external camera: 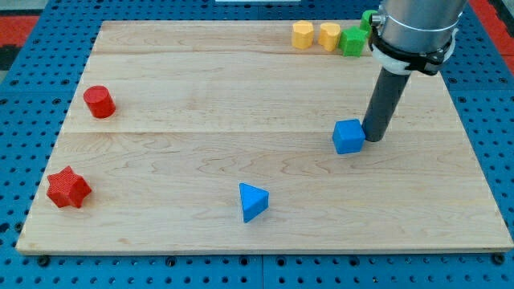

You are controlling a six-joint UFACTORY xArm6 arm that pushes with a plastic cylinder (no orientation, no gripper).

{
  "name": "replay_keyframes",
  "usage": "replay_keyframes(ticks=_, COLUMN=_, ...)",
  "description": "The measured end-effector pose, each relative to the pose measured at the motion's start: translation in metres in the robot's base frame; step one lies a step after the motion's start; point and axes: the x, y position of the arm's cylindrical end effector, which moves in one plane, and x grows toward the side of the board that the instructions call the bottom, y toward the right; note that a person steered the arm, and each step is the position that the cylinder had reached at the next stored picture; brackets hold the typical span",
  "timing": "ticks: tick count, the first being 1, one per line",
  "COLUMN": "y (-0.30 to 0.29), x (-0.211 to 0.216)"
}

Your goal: Point your arm at the top right

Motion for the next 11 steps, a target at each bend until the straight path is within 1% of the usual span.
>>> replay_keyframes(ticks=1, y=-0.001, x=0.000)
replay_keyframes(ticks=2, y=0.001, x=-0.017)
replay_keyframes(ticks=3, y=0.031, x=-0.102)
replay_keyframes(ticks=4, y=0.108, x=-0.176)
replay_keyframes(ticks=5, y=0.171, x=-0.243)
replay_keyframes(ticks=6, y=0.186, x=-0.263)
replay_keyframes(ticks=7, y=0.186, x=-0.263)
replay_keyframes(ticks=8, y=0.166, x=-0.263)
replay_keyframes(ticks=9, y=0.102, x=-0.259)
replay_keyframes(ticks=10, y=0.050, x=-0.261)
replay_keyframes(ticks=11, y=0.024, x=-0.253)
